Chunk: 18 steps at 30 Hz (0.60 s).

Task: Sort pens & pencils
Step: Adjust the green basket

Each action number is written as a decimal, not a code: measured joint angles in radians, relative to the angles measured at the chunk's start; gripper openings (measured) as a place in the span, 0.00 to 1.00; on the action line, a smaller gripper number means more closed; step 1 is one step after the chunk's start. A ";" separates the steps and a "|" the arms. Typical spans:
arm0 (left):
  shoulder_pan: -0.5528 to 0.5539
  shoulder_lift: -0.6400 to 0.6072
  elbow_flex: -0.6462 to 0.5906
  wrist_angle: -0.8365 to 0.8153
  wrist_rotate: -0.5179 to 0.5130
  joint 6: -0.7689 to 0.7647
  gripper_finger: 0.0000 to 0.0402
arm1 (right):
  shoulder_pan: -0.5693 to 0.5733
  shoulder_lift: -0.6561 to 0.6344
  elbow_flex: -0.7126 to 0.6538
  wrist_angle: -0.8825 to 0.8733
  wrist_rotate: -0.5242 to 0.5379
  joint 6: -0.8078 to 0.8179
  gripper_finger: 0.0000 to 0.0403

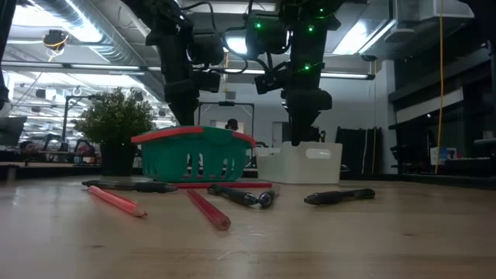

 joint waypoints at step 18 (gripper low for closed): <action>-0.030 -0.286 -0.025 0.068 0.122 0.045 0.27 | -0.034 -0.177 -0.121 0.166 -0.016 -0.022 0.34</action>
